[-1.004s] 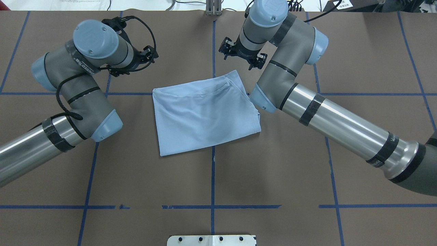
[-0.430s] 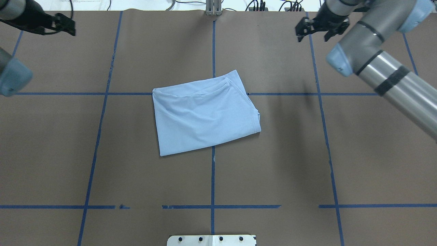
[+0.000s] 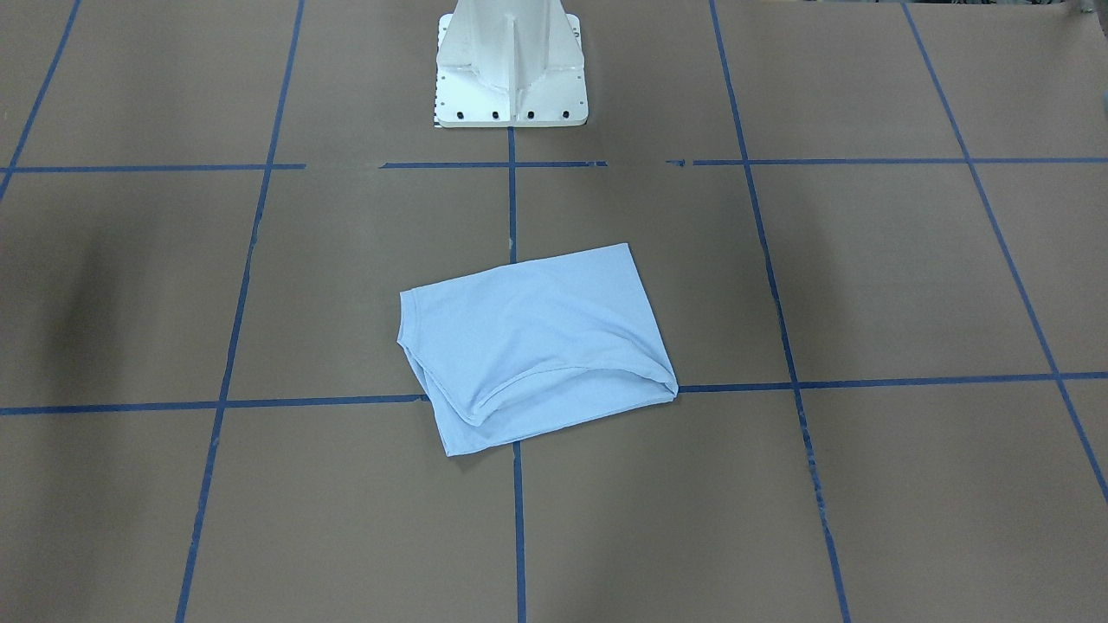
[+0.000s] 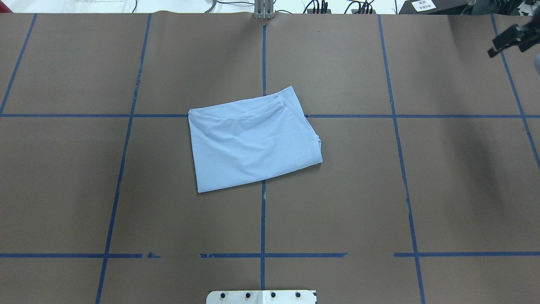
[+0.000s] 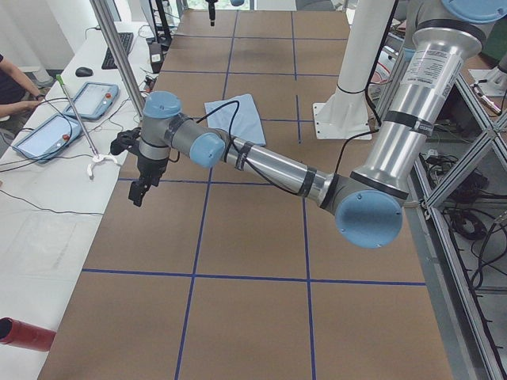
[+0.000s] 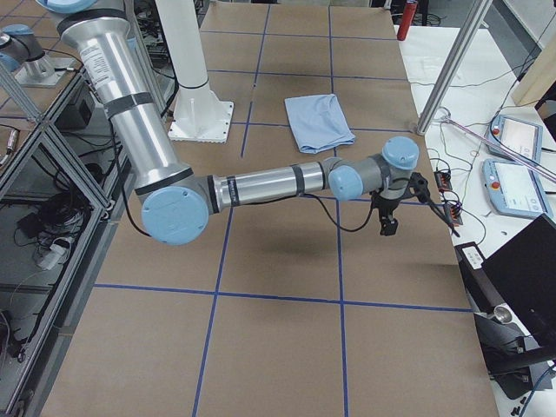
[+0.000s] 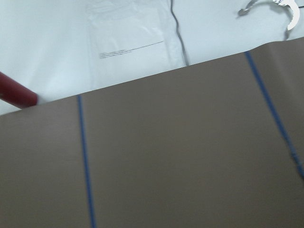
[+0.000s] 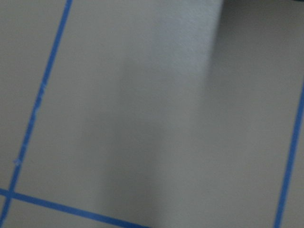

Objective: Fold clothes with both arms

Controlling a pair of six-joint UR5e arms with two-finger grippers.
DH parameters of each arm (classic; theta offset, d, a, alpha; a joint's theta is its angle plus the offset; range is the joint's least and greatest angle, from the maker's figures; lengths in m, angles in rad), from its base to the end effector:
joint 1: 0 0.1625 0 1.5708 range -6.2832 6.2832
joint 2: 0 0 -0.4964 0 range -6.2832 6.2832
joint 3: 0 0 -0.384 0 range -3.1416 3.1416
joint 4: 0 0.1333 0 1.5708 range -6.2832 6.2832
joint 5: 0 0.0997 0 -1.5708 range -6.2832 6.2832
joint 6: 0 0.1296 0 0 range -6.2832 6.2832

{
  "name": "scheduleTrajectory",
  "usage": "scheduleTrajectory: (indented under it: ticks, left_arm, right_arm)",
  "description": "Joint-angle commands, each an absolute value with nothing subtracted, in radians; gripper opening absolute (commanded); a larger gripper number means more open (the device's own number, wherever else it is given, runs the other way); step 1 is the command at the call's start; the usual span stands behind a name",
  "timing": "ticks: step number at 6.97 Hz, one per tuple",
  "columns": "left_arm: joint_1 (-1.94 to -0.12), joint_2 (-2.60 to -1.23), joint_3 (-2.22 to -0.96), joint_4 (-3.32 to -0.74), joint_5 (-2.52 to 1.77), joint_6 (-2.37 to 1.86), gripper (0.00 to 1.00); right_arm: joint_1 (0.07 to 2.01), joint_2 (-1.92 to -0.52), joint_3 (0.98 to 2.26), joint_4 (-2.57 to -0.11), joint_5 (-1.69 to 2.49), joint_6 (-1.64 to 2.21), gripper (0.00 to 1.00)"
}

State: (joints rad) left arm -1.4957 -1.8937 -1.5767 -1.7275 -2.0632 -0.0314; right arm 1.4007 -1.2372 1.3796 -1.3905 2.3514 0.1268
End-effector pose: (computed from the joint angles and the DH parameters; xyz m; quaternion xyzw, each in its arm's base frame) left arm -0.0221 -0.6660 0.5637 0.2202 0.2486 0.0791 0.9399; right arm -0.0713 -0.6639 0.6327 0.0914 -0.3934 -0.0809 0.9112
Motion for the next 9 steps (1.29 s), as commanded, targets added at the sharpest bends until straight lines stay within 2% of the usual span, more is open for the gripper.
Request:
scheduleTrajectory:
  ticks: [1,2,3,4,5,7,9]
  left_arm:
    - [-1.636,-1.792,-1.577,-1.706,-2.071,0.195,1.00]
    - [-1.635,-1.690,-1.581,-1.721,-2.174,0.228,1.00]
    - [-1.635,-1.625,-1.588,-1.723,-2.275,0.222,1.00]
    - [-1.634,-1.599,-1.565,-1.774,-2.295,0.219,1.00]
    - [-1.632,-1.592,-1.513,-1.837,-2.286,0.232,1.00]
    - [-1.629,-1.569,-1.535,-1.841,-2.281,0.219,1.00]
    - [-1.626,-1.554,-1.601,-1.766,-2.281,0.197,1.00]
  right_arm:
    - [1.486,-1.374,1.416,-1.396,2.382,0.017,1.00]
    - [1.526,-1.452,1.460,-1.394,2.419,0.017,1.00]
    - [1.592,-1.547,1.558,-1.387,2.480,0.017,1.00]
    - [1.623,-1.660,1.688,-1.387,2.461,0.032,1.00]
    - [1.623,-1.693,1.721,-1.393,2.462,0.038,1.00]
    - [1.602,-1.715,1.746,-1.440,2.450,0.043,1.00]
    - [1.594,-1.619,1.776,-1.744,2.454,0.043,1.00]
